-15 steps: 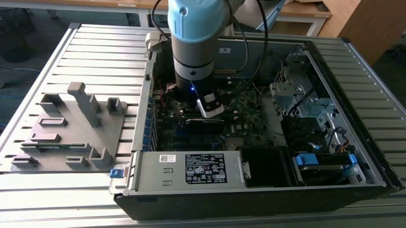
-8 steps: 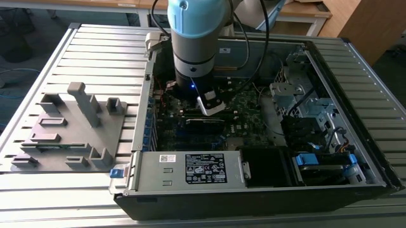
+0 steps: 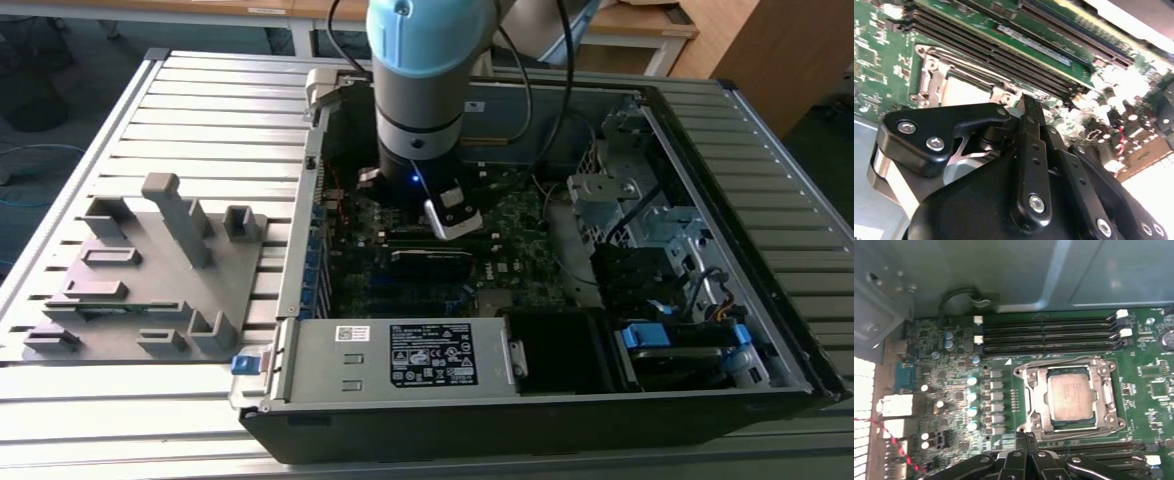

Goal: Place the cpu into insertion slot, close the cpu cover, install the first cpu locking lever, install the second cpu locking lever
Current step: 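Install the second cpu locking lever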

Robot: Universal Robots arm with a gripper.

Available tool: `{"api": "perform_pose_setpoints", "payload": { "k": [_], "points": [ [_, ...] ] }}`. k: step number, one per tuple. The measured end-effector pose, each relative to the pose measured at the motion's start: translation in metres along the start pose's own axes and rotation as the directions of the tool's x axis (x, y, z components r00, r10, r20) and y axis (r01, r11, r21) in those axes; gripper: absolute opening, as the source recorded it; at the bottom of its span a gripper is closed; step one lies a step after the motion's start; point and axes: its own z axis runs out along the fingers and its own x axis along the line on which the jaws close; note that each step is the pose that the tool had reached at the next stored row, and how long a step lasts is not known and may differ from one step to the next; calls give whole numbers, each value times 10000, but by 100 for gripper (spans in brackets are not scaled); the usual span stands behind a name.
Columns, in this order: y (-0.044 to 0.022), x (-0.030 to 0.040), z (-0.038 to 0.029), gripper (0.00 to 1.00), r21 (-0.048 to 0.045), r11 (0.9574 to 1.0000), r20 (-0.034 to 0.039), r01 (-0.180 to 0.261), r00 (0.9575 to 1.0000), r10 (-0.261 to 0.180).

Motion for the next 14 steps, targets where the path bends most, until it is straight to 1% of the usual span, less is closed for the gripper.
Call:
{"api": "perform_pose_setpoints", "payload": {
  "k": [4,7,9,11,14],
  "points": [
    [33,-92,10,11,-1,10000,0,0,10000,0],
    [66,-137,20,11,-1,10000,0,1,10000,-1],
    [113,-138,31,11,13,10000,1,-1,10000,1],
    [181,-133,48,11,41,10000,4,1,10000,-1],
    [272,-132,71,11,141,9999,11,4,10000,-4]
  ]
}}
